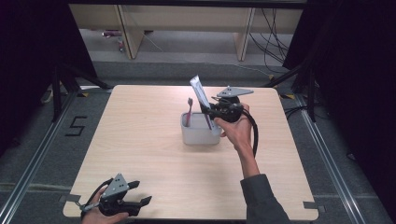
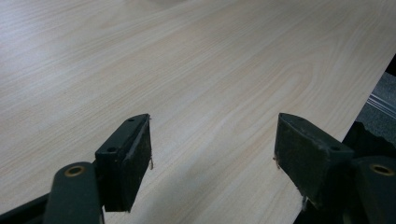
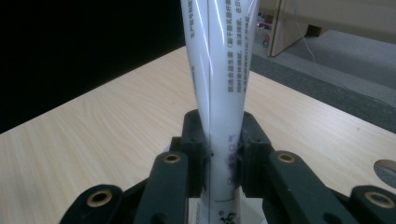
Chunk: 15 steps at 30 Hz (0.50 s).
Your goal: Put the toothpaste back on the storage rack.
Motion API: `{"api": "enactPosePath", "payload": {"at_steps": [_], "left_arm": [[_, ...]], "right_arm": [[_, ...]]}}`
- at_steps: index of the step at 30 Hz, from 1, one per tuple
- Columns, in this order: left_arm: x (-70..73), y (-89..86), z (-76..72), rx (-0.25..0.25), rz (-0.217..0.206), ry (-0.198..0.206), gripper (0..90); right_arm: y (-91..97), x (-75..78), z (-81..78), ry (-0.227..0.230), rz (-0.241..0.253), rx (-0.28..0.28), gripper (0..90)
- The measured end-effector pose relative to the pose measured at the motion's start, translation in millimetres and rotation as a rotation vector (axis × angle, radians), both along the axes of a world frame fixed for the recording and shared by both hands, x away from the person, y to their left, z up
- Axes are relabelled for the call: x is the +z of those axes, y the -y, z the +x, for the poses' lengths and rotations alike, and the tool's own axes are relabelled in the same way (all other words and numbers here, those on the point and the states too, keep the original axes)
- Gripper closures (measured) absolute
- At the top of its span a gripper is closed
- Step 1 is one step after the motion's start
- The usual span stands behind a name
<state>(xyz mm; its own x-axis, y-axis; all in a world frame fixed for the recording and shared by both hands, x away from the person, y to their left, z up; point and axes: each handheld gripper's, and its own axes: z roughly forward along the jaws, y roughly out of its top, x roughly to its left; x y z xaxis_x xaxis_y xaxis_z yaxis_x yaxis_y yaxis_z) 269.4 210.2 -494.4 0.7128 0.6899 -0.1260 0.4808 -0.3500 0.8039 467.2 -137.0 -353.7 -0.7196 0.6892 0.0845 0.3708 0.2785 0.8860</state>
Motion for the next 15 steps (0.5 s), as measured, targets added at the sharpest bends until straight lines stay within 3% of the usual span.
{"api": "enactPosePath", "payload": {"at_steps": [2, 3, 8, 15], "left_arm": [[-0.2, 0.1, -0.2, 0.0, -0.004, 0.001, 27.1], [0.1, -0.4, 0.0, -0.003, 0.005, 0.0, 27.1], [-0.2, 0.2, -0.4, -0.005, -0.006, 0.001, 27.1], [0.1, 1.1, -1.4, 0.004, -0.013, 0.003, 27.1]], "right_arm": [[-2.4, 0.1, 5.4, -0.011, 0.025, -0.012, 75.9], [-3.9, -1.1, 9.1, 0.011, 0.038, -0.015, 75.9], [-9.0, -1.3, 22.4, 0.016, 0.004, -0.035, 75.9], [-12.2, -10.1, 36.2, 0.002, 0.028, -0.055, 75.9]]}}
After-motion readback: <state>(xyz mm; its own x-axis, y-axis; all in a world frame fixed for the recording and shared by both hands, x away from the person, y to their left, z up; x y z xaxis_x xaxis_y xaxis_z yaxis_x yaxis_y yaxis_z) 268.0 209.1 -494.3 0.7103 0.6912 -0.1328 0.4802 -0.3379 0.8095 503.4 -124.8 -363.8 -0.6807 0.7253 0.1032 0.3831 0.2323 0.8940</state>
